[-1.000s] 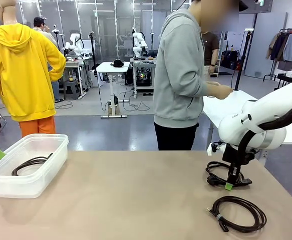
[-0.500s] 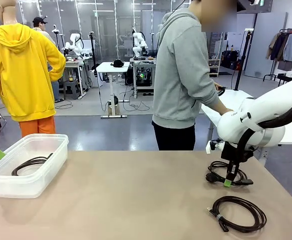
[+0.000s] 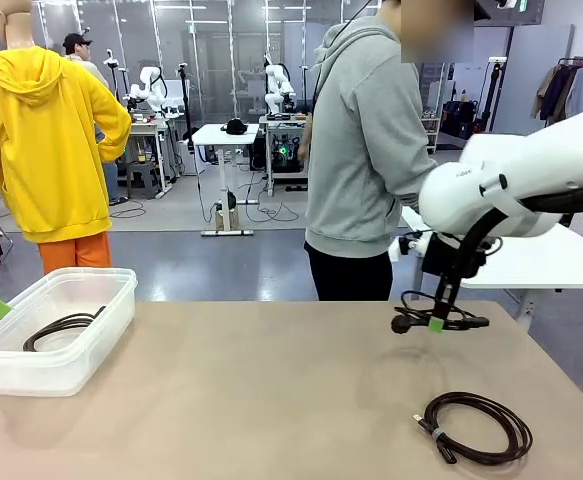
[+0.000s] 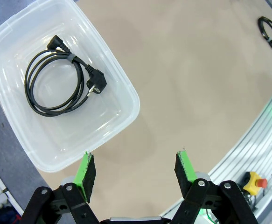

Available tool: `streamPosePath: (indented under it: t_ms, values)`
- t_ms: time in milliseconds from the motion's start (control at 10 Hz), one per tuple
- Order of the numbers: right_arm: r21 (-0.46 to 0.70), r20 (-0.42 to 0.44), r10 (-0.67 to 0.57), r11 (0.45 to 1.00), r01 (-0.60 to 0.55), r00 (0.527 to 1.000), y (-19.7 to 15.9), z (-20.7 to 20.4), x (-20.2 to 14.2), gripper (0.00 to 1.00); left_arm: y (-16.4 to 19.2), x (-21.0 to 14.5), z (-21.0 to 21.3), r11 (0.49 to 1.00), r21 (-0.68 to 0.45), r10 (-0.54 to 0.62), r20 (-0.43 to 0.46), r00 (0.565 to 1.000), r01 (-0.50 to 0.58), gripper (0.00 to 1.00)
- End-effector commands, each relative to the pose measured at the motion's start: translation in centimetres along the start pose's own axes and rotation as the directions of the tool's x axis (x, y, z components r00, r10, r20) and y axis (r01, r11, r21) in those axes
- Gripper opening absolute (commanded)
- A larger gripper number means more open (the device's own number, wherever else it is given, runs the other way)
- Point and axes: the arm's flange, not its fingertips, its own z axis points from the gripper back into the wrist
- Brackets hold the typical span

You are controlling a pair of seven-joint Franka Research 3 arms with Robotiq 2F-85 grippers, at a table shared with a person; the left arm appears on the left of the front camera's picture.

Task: Organize and store the cables.
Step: Place the Power Cable into the Organizing box.

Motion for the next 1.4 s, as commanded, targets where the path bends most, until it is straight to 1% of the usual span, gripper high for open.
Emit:
streamPosePath:
  t_ms: [0,300,500,600,700,800,1000,1100,1200,1300]
  values:
    - [-0.003,-0.028,-0.030,1.000,0.030,0.999,1.9,0.2,3.2,0.00,0.0,0.1,0.0,1.000,0.004,0.015,0.001,1.000,-0.015,0.86]
    - [-0.029,-0.006,0.032,0.999,-0.033,0.999,6.2,0.0,7.9,0.00,0.0,0.1,0.0,1.000,0.004,0.015,0.001,1.000,-0.015,0.86]
    - [-0.023,0.005,0.085,0.996,-0.085,0.996,9.3,-1.9,11.4,0.00,0.0,0.1,0.0,1.000,0.004,0.015,0.001,1.000,-0.015,0.86]
    - [-0.040,0.007,0.093,0.995,-0.093,0.996,10.7,-3.1,12.8,0.00,0.0,0.1,0.0,1.000,0.004,0.015,0.001,1.000,-0.015,0.86]
    - [-0.027,0.004,0.106,0.994,-0.106,0.994,12.1,-4.5,13.8,0.00,0.0,0.1,0.0,1.000,0.004,0.015,0.001,1.000,-0.015,0.86]
    - [-0.050,0.015,0.131,0.990,-0.130,0.991,13.4,-6.1,14.9,0.00,0.0,0.1,0.0,1.000,0.004,0.015,0.001,1.000,-0.015,0.86]
    - [-0.033,0.033,0.160,0.987,-0.159,0.987,15.0,-8.2,16.0,0.00,0.0,0.1,0.0,1.000,0.004,0.015,0.001,1.000,-0.015,0.86]
    - [-0.032,0.040,0.156,0.987,-0.155,0.987,15.4,-8.8,16.2,0.00,0.0,0.1,0.0,1.000,0.004,0.015,0.001,1.000,-0.015,0.86]
    - [-0.033,0.053,0.129,0.991,-0.127,0.990,15.5,-9.3,16.1,0.00,0.0,0.1,0.0,1.000,0.004,0.015,0.001,1.000,-0.015,0.86]
    - [-0.009,0.046,0.124,0.992,-0.123,0.991,15.6,-9.8,15.9,0.00,0.0,0.1,0.0,1.000,0.004,0.015,0.001,1.000,-0.015,0.86]
